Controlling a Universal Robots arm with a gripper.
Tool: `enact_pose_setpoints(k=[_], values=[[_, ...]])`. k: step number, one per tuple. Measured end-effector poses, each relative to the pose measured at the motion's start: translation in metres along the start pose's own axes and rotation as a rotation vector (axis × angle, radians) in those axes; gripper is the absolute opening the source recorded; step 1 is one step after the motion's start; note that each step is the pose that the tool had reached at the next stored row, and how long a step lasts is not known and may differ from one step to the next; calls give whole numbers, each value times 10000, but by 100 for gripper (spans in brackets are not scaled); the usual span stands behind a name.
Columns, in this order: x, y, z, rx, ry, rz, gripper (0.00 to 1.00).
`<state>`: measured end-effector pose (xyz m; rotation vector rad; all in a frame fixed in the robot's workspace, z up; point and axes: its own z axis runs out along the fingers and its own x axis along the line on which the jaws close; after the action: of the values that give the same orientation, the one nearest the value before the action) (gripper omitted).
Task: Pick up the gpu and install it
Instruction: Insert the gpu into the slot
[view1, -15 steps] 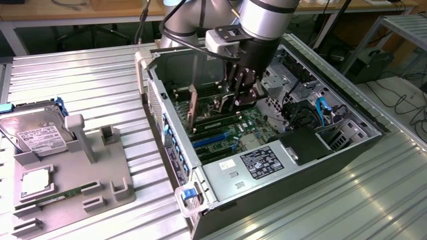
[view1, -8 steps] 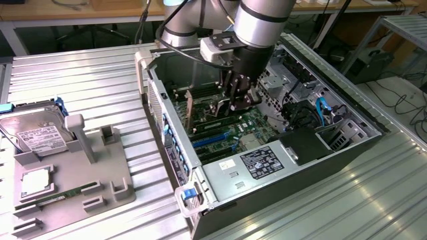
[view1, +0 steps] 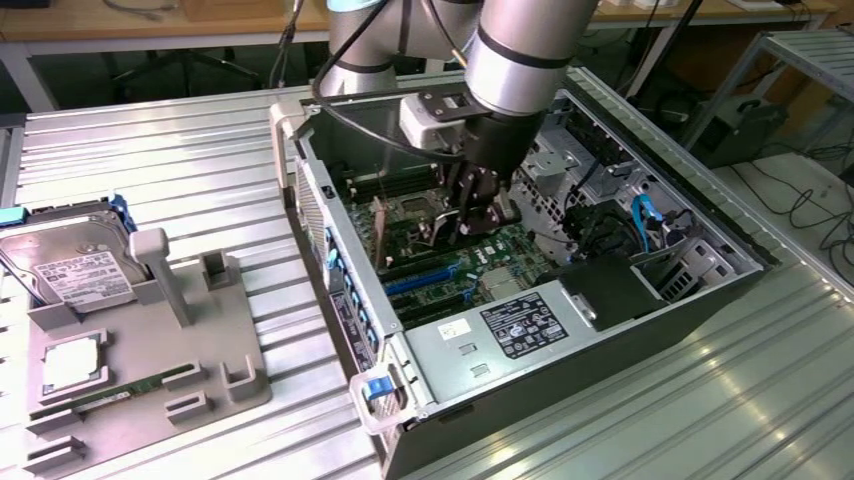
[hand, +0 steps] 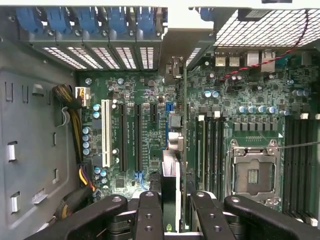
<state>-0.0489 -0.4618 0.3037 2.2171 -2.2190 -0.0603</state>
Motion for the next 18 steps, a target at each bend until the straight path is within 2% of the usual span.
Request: enact_pose_setpoints(k=[8, 18], values=[[-15, 33, 111, 145, 1, -31, 27], [12, 54, 203, 144, -3, -29, 27]])
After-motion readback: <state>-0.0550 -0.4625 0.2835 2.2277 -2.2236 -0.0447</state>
